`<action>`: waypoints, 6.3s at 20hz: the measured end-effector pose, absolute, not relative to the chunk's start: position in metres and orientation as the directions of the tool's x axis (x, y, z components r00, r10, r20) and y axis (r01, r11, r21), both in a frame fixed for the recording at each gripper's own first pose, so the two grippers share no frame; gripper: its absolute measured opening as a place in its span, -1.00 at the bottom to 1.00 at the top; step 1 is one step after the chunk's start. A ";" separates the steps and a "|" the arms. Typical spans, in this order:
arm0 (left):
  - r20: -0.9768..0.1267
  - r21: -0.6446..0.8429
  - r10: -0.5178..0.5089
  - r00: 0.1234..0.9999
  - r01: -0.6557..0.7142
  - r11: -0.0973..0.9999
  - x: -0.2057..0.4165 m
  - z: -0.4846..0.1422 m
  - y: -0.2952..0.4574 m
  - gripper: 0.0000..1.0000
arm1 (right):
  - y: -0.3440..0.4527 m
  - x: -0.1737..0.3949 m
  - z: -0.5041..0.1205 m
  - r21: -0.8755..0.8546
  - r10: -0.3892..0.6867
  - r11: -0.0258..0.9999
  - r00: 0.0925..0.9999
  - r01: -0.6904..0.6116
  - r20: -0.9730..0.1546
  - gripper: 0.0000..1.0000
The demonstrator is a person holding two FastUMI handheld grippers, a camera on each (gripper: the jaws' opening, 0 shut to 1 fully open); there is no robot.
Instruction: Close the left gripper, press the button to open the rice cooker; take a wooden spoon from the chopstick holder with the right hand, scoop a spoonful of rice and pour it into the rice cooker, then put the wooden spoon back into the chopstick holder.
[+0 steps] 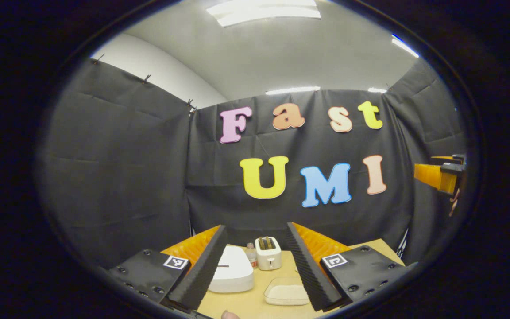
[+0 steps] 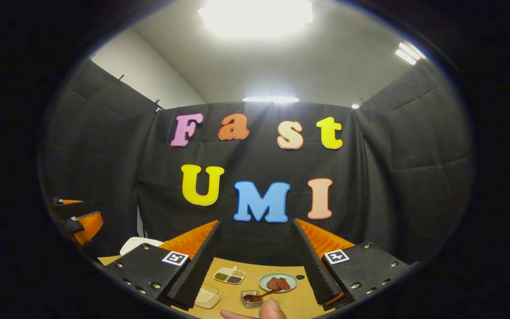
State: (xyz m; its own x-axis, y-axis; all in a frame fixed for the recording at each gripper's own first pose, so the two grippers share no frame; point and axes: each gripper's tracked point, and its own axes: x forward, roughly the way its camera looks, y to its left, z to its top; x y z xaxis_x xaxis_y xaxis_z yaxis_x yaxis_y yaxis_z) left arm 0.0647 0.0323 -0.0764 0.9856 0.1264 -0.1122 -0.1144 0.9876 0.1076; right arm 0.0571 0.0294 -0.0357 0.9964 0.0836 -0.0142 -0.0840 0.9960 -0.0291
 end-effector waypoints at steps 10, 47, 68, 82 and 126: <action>-0.230 0.192 0.173 0.958 -0.129 0.973 0.173 -0.201 0.142 -0.03 | 0.109 0.103 -0.034 -0.053 -0.020 0.998 0.999 0.017 -0.045 0.91; -0.479 0.116 0.275 0.834 -0.250 0.961 0.291 -0.403 0.243 -0.81 | 0.125 0.119 -0.074 -0.225 -0.186 0.963 0.969 0.147 -0.165 0.91; -0.293 0.089 0.288 0.912 -0.274 0.958 0.227 -0.303 0.253 -0.79 | 0.052 0.127 -0.139 -0.013 -0.203 0.978 0.945 0.207 -0.258 0.92; -0.244 0.075 0.224 0.944 -0.212 0.974 0.147 -0.214 0.116 0.25 | -0.060 0.190 -0.313 0.138 -0.052 0.986 0.953 0.097 -0.299 0.93; -0.150 -0.054 0.231 0.961 -0.241 0.969 -0.031 -0.127 0.133 0.86 | 0.131 0.183 -0.352 0.356 0.395 0.905 0.771 -0.233 -0.499 -0.65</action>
State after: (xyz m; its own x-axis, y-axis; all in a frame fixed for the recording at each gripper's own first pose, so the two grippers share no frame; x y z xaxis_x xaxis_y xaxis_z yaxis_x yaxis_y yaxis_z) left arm -0.0312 0.1326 -0.1265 0.9613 0.2310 -0.1499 -0.2413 0.9689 -0.0543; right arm 0.1834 0.1314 -0.3522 0.7714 0.3948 -0.4992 -0.2327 0.9050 0.3561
